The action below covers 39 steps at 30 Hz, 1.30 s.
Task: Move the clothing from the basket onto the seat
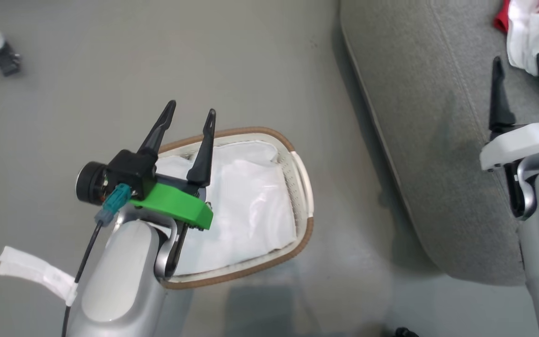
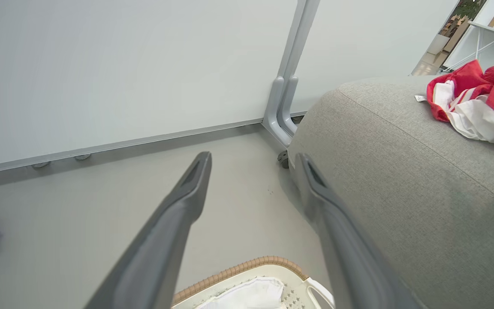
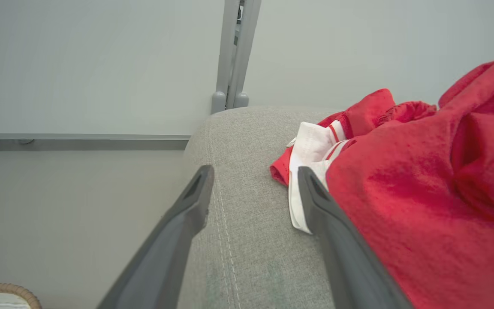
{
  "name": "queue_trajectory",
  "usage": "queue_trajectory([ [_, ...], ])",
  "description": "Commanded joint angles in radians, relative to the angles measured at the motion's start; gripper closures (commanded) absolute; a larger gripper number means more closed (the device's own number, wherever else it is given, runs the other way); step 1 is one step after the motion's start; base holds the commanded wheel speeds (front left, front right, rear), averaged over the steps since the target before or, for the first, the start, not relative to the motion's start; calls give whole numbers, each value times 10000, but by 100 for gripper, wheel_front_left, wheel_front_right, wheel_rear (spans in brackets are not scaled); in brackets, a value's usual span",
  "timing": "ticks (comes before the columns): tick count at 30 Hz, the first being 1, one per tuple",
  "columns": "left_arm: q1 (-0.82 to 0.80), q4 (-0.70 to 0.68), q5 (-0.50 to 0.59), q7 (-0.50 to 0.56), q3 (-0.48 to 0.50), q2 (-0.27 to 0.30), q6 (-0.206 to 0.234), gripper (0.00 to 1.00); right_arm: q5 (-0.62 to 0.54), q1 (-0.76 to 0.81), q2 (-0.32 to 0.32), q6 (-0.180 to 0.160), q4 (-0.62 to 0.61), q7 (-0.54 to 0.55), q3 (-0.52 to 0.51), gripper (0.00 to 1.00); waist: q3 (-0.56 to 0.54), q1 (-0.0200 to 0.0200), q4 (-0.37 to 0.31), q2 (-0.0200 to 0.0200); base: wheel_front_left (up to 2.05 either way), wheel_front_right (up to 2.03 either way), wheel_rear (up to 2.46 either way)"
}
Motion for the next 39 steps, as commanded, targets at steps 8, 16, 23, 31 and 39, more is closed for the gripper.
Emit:
queue_trajectory([
  [8,824,464,238,-1,977,-262,-7,0,238,201,127,-15,854,0,1100,0,-1359,1,1530,0,0,0,0],
  [16,1440,784,449,-1,1721,-332,49,0,603,461,480,-15,1354,-1,1868,0,-2039,1,1941,0,0,0,0],
  [23,2064,372,543,1,2328,-349,198,0,732,1055,850,-15,895,-1,2076,0,-2493,1,1994,0,0,0,0],
  [31,2803,3,757,1,2635,-346,204,0,747,1746,1123,-15,353,0,2168,0,-3039,1,2030,0,0,0,0],
  [39,3495,-323,704,1,2872,-347,187,0,849,2425,1301,-15,148,0,2077,0,-3521,1,2136,0,0,0,0],
])
